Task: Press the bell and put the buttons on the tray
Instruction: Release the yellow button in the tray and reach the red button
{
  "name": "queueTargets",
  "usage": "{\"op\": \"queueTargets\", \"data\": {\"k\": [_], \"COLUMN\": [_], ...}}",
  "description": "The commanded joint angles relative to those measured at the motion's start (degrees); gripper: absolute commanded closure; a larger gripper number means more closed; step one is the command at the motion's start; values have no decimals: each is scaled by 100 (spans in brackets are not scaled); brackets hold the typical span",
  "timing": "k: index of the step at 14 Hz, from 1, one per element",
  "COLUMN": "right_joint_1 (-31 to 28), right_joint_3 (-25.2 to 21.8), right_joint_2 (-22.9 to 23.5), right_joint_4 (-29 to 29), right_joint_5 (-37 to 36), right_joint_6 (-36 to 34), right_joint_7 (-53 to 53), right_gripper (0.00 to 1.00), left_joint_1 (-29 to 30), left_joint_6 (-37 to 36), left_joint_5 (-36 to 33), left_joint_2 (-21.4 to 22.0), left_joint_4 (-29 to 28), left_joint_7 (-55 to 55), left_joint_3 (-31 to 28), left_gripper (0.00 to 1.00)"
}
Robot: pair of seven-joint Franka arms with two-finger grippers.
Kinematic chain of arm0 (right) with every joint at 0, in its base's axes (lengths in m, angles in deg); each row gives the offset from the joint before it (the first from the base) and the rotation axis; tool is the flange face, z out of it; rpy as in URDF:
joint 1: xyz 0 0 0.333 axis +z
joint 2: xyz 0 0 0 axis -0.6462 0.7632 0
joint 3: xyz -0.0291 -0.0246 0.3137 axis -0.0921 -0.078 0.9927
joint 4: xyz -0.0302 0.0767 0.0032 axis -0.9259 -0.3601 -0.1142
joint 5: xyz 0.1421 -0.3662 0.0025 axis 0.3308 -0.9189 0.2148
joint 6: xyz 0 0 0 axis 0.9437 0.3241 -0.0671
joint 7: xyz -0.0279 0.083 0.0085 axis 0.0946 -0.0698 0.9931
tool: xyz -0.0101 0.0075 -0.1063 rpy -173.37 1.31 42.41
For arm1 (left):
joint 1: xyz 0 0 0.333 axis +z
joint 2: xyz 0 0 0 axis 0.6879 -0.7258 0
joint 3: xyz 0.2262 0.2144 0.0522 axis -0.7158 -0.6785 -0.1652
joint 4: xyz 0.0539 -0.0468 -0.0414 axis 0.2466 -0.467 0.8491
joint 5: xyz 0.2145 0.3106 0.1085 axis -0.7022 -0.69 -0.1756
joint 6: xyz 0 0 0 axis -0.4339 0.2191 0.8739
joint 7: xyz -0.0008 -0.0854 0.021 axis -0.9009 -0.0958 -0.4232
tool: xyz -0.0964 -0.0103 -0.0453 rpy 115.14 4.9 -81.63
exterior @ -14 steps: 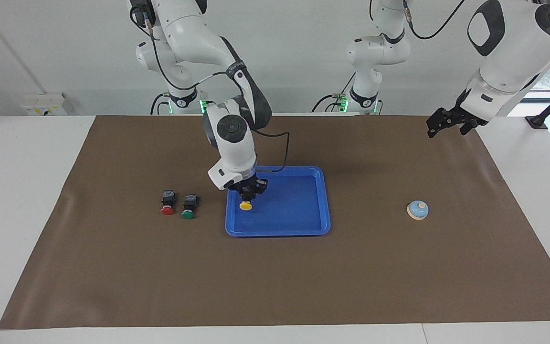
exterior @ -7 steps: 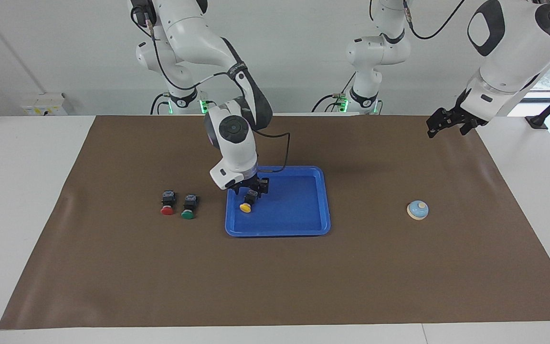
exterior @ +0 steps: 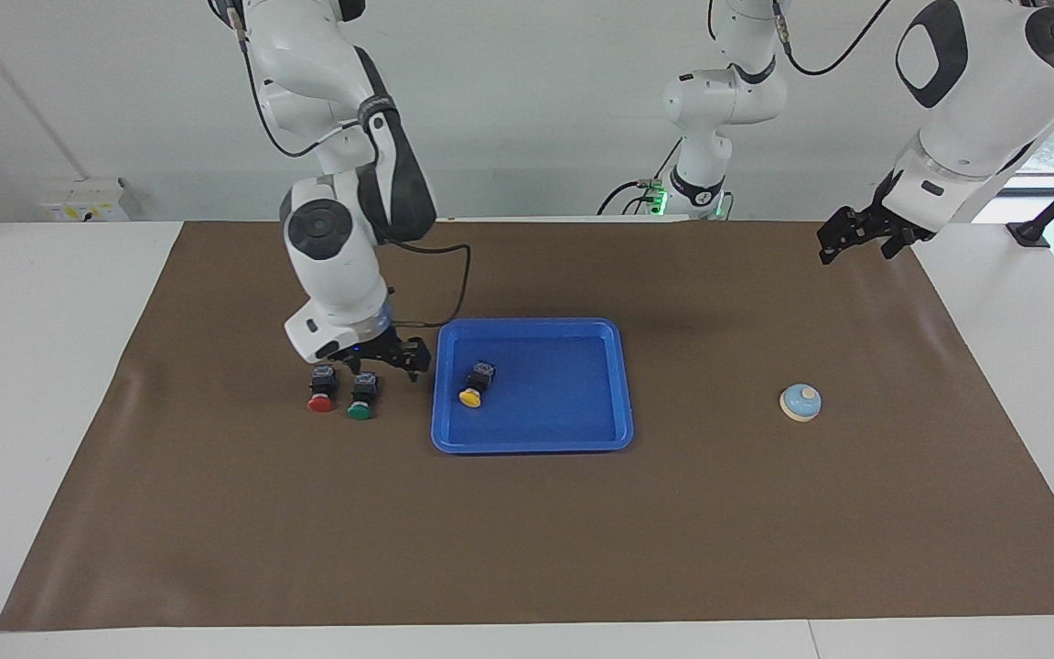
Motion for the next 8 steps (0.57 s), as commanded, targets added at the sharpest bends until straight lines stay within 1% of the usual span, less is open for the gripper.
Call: {"op": "queueTargets", "data": {"k": [1, 4, 8], "right_joint_1": [-749, -1041, -1007], "right_joint_3": [83, 83, 92], "right_joint_2": [-298, -438, -456], "right_joint_4": [702, 1142, 1327], "right_joint_5": [-162, -162, -162], "right_joint_6": [310, 522, 759], "right_joint_7": [990, 1213, 1309], "right_gripper": [0, 0, 0], "left_joint_1": [1, 1, 1], "left_joint_6": [-7, -7, -7], "left_joint_5": [49, 49, 49], "left_joint_2": [62, 62, 62], "left_joint_4": [-5, -5, -5], "left_joint_7": [12, 12, 12], "left_joint_3": [-28, -28, -28], "left_gripper": [0, 0, 0]}}
